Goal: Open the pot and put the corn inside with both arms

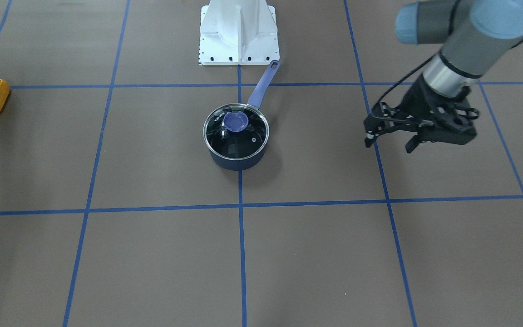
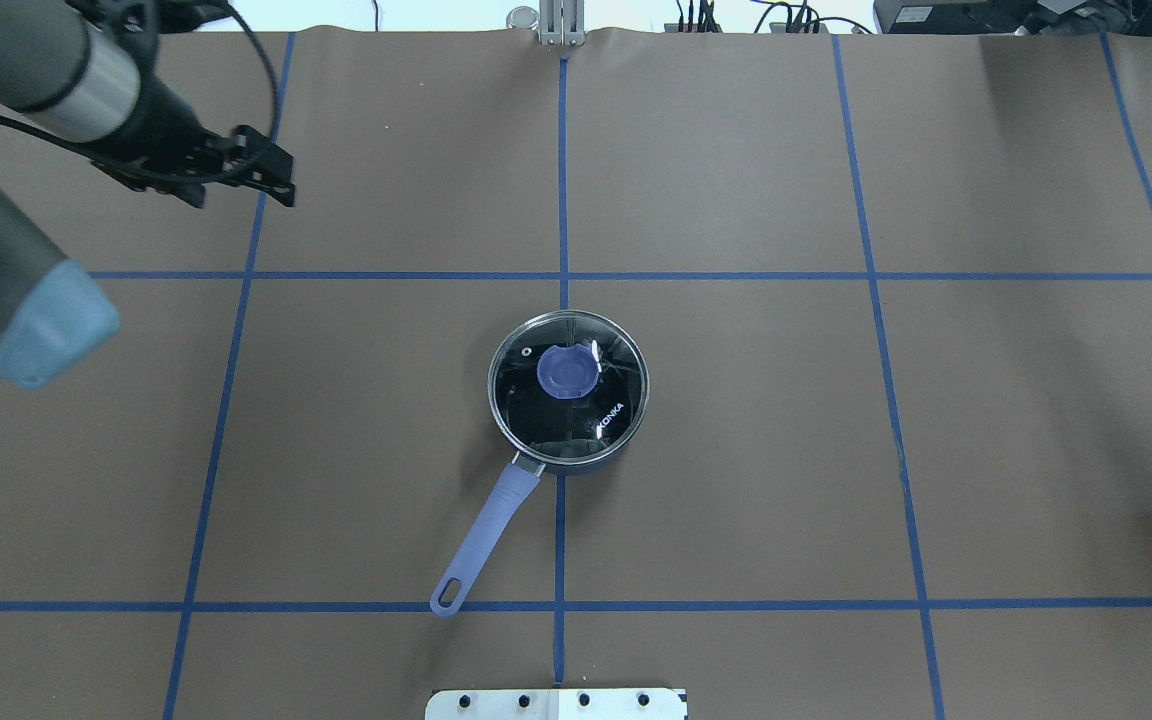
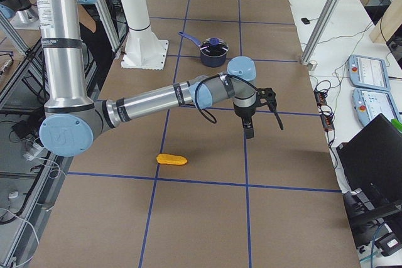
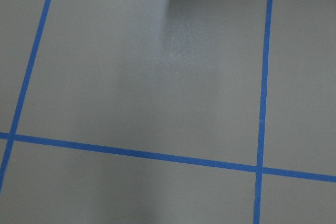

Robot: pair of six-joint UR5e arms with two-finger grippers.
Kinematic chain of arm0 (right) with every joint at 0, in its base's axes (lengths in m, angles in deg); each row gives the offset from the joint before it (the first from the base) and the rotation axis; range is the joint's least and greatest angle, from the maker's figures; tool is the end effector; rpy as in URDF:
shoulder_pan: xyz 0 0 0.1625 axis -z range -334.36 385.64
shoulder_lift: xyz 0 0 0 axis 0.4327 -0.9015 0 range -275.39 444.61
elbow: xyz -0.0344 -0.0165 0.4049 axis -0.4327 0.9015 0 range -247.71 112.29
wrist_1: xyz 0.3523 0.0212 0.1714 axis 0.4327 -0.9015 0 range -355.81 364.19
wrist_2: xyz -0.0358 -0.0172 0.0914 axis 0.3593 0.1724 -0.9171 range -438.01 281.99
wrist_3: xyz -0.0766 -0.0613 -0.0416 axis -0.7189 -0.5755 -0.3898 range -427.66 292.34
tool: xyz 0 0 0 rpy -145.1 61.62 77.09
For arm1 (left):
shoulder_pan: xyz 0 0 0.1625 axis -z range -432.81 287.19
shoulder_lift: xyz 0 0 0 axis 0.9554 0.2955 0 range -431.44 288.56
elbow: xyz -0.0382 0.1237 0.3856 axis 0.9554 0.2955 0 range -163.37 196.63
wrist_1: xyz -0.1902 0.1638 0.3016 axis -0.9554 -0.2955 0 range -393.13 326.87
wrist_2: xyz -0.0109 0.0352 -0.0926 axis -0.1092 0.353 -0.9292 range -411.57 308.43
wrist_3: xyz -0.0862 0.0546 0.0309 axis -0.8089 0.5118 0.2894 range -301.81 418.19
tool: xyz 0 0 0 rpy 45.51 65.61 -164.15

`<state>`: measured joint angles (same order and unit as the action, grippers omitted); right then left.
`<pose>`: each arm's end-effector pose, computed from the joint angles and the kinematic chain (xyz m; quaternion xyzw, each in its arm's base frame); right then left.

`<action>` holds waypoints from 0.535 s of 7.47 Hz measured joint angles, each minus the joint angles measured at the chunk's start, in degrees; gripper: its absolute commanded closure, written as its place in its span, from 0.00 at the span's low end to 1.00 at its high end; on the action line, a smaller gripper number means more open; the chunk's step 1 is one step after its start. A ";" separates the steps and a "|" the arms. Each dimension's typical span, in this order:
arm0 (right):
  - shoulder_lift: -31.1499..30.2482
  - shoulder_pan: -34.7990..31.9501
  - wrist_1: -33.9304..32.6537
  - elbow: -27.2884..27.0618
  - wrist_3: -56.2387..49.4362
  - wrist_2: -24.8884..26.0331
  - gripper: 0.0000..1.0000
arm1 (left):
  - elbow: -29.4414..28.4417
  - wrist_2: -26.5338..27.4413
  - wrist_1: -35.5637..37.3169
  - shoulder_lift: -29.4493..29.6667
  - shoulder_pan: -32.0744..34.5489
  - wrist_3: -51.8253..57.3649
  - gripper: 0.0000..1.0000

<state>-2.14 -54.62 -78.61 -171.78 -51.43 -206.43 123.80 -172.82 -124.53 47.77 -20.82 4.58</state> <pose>-0.0185 -0.5047 0.4933 0.1231 -0.3584 -0.0175 0.9253 0.3003 -0.5110 0.2378 0.0954 0.4514 -0.0116 0.8872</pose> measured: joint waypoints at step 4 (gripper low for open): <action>-0.22 0.18 0.00 -0.04 0.03 -0.07 0.00 | -4.78 12.16 7.56 14.31 -16.54 -13.57 0.02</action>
<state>-2.36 -54.44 -78.60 -171.81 -51.40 -206.50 119.01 -160.66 -116.97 62.09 -37.36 -8.99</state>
